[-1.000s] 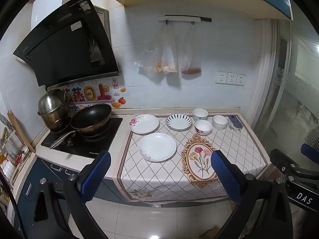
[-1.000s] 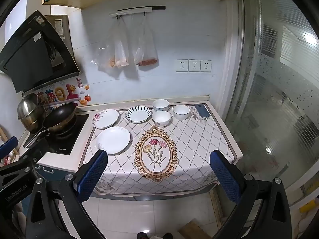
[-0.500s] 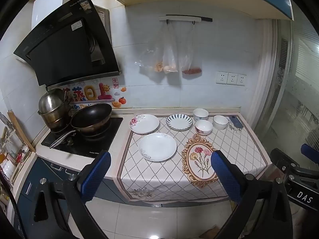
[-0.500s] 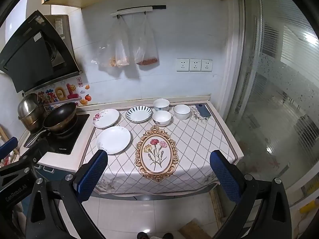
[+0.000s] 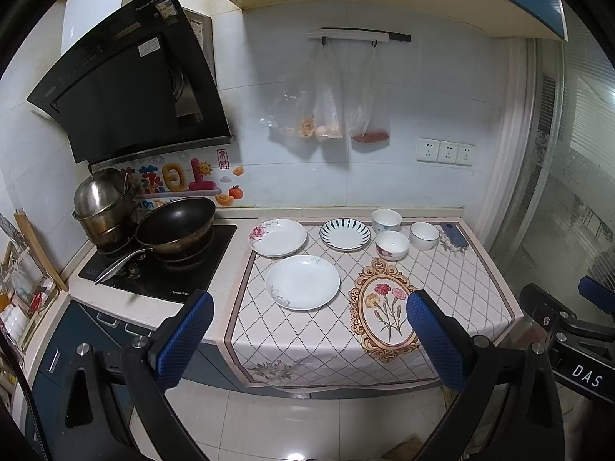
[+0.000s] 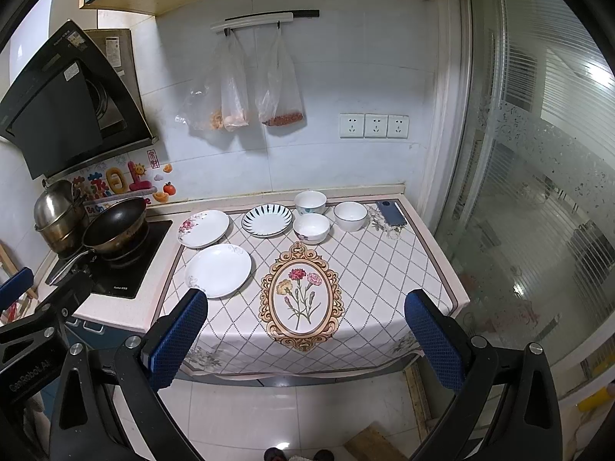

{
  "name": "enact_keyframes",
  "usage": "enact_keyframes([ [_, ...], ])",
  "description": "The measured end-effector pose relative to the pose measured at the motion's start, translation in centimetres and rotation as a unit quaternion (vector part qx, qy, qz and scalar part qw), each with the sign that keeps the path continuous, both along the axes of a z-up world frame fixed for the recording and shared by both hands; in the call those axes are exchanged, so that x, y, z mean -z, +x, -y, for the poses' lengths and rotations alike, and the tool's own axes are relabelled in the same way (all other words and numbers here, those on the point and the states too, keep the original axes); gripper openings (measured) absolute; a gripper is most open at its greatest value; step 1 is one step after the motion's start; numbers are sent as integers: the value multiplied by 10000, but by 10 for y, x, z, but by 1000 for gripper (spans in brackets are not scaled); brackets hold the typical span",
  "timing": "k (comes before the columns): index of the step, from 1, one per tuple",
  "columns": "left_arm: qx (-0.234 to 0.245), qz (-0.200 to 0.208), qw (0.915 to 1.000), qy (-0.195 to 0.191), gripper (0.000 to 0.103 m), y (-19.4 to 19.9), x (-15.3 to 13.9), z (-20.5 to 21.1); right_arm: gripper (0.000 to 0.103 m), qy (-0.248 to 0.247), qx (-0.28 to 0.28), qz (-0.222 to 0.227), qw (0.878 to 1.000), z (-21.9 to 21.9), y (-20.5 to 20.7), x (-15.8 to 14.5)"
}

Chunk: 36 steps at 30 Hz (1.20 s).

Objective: Organize plates and bowls

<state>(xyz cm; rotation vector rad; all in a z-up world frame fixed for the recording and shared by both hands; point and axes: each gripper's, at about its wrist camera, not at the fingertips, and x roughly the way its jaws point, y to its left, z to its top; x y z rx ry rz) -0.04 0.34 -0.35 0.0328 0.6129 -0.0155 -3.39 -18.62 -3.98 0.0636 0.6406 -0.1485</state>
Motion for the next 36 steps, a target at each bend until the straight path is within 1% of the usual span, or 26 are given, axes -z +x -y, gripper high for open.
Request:
enact_keyframes([
  [36, 37, 10, 10000, -63, 103, 10, 0, 6, 103, 32, 49, -30, 10000, 9, 11, 5],
])
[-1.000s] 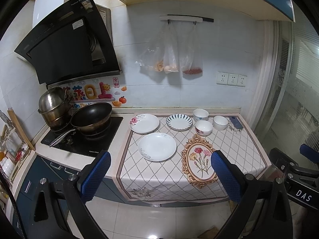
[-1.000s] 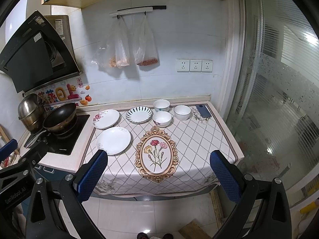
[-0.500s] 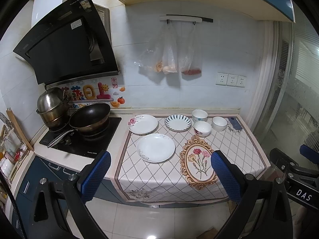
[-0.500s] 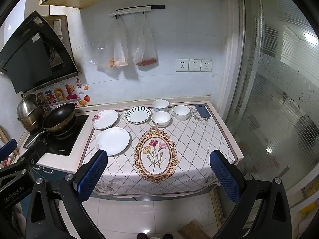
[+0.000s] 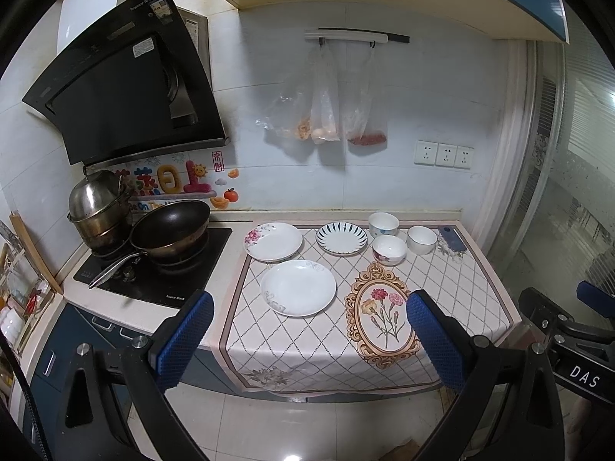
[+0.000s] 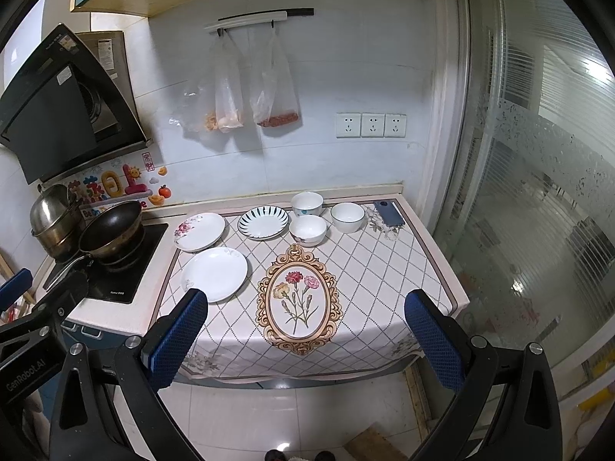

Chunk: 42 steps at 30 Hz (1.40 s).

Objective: Organize plates and bowls

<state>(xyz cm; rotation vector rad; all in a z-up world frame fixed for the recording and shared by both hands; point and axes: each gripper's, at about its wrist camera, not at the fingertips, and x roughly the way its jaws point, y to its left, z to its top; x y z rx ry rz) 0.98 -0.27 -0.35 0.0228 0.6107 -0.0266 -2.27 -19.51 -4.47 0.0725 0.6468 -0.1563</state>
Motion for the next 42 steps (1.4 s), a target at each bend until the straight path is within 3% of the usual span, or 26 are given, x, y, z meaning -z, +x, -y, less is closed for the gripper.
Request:
enact_keyframes([
  [21, 22, 21, 10000, -25, 103, 6, 0, -2, 103, 42, 4, -6, 10000, -2, 6, 0],
  [27, -54, 122, 9999, 1, 103, 26, 8, -17, 103, 225, 75, 61, 9997, -7, 14, 4],
  [30, -231, 91, 9996, 109, 103, 50, 25, -33, 103, 526, -49, 223, 9984, -9, 26, 18],
  [32, -314, -97, 9994, 56, 103, 72, 43, -46, 103, 785, -121, -28, 9968, -10, 46, 37],
  [37, -647, -964, 9932, -124, 103, 145, 103, -78, 103, 1408, -400, -686, 9869, -7, 108, 97],
  [42, -875, -1768, 9793, -454, 100, 217, 171, -104, 103, 1578, -577, -1103, 9796, -5, 187, 161],
])
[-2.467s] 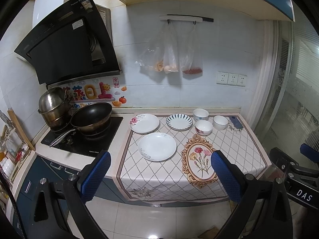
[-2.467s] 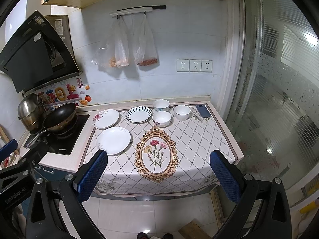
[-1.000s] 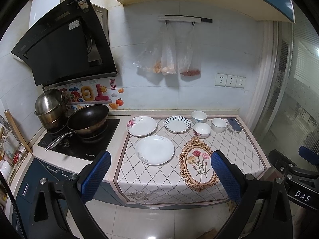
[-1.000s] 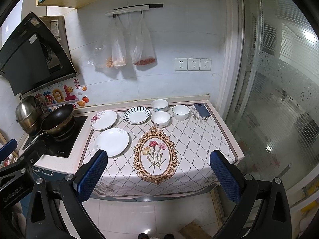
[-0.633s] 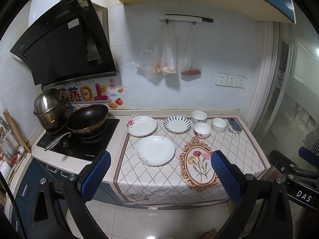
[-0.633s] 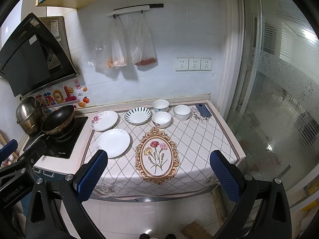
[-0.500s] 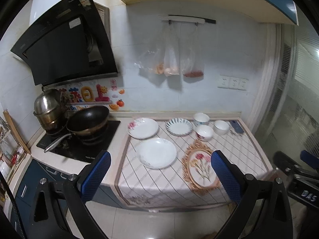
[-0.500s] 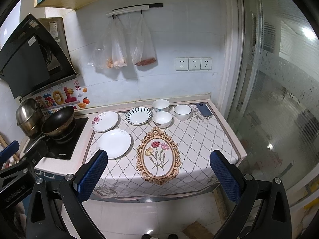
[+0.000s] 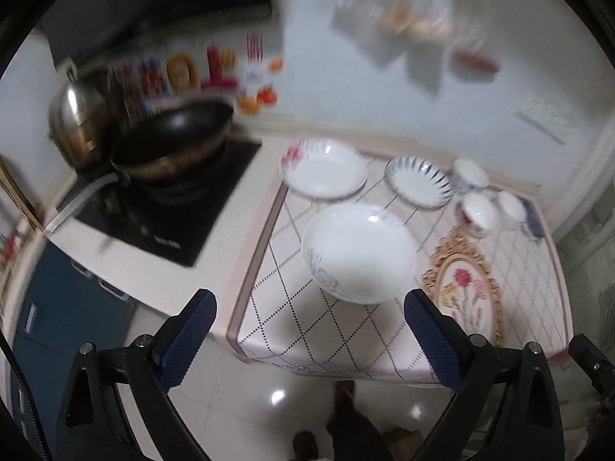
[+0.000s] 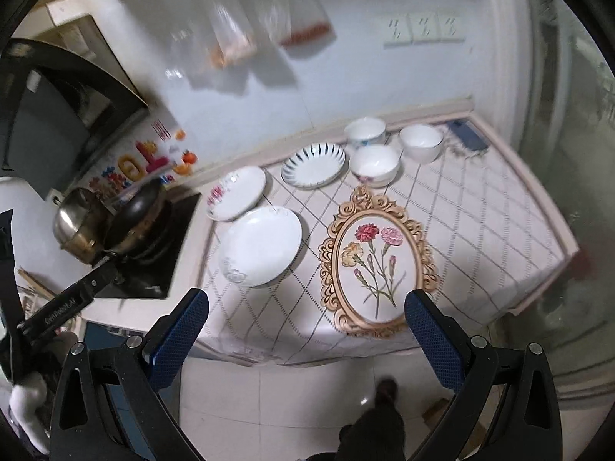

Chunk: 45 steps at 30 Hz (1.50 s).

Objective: Organize plates and bowls

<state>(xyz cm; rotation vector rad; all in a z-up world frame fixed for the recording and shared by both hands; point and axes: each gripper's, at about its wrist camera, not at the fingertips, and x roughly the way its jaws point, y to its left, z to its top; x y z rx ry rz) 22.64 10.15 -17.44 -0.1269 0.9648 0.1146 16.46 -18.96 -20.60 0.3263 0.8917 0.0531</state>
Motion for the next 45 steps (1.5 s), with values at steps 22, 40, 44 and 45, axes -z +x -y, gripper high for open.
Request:
enact_keyframes([
  [22, -91, -2237, 9717, -751, 43, 200, 204, -30, 51, 1383, -1555, -2095, 9554, -38, 327, 258],
  [40, 91, -1924, 9767, -950, 28, 177, 190, 1, 11, 1357, -1678, -2107, 9534, -27, 324, 264],
  [44, 304, -1830, 9781, -938, 29, 170, 183, 21, 11, 1373, -1535, -1984, 9582, -2, 312, 251],
  [45, 346, -1820, 9782, -942, 29, 170, 181, 25, 11, 1369, -1501, -1966, 9592, 4, 310, 248],
])
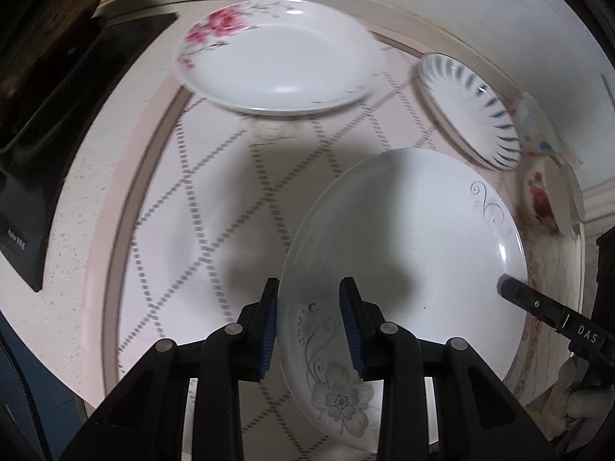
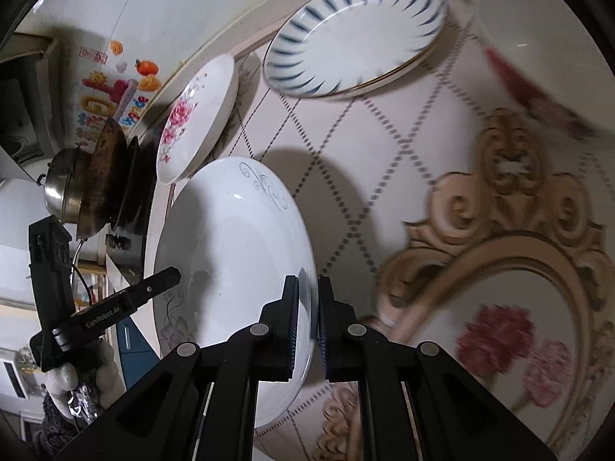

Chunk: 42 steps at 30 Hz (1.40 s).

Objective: Organize plates and bowls

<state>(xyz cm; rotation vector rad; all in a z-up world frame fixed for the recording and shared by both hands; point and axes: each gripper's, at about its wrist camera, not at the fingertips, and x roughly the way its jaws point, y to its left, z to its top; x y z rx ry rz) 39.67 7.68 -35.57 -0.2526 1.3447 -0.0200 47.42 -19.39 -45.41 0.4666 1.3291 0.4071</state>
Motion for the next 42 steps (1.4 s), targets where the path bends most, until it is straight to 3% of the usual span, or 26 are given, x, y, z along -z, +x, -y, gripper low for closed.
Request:
enact_keyframes([
  [8, 466, -1, 9989, -57, 29, 0, 2, 49, 11, -203, 283, 138, 9993, 54, -29, -16],
  [15, 778, -74, 9969, 17, 29, 0, 13, 84, 11, -212, 658, 25, 9976, 96, -52, -5],
  [35, 1159, -118, 9917, 537, 29, 6, 21, 134, 11, -222, 896, -124, 9957, 118, -70, 12],
  [37, 1130, -166, 9923, 482, 29, 7, 15, 134, 11, -204, 893, -265, 9954, 118, -68, 13],
  [40, 967, 91, 9947, 322, 29, 9, -14, 117, 13, -205, 874, -675, 9937, 123, -69, 12],
  [42, 814, 315, 9959, 255, 33, 13, -37, 100, 20, -390, 909, -699, 9926, 129, -74, -8],
])
